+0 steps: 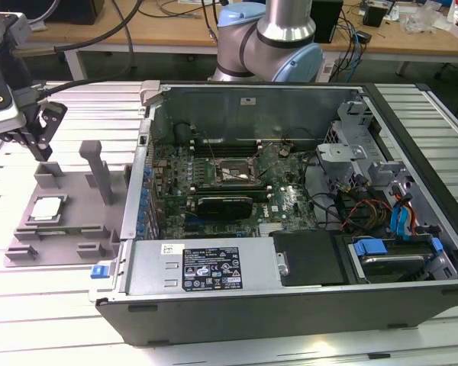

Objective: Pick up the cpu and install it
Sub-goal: 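Pick up the cpu and move it towards the insertion slot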

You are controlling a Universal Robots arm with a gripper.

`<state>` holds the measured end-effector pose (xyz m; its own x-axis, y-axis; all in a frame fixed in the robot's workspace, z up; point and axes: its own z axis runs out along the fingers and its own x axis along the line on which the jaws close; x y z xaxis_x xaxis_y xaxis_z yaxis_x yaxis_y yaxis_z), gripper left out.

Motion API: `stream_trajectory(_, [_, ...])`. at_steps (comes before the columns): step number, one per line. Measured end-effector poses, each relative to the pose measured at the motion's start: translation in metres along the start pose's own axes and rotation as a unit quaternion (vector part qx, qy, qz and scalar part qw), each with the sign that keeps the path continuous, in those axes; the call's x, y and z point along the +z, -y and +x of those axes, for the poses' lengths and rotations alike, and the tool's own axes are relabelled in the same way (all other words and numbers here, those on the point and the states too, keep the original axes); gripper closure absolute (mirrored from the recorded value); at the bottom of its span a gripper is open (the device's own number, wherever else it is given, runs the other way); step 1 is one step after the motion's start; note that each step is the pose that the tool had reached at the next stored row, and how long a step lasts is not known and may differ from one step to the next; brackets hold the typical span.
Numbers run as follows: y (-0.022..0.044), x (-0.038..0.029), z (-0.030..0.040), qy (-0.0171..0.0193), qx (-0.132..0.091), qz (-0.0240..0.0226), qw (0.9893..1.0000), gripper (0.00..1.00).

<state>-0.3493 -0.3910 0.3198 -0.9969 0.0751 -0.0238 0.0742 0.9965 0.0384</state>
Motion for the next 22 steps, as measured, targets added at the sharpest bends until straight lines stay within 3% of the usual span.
stream_trajectory(11, [0.0003,0.0025,0.0030,0.0001,0.000,-0.0001,1.0000,0.89])
stream_trajectory(16, [0.0011,0.0117,0.0093,0.0000,0.000,0.0000,1.0000,0.89])
stream_trajectory(22, [0.0013,0.0154,0.0107,0.0000,0.000,0.0000,1.0000,0.89])
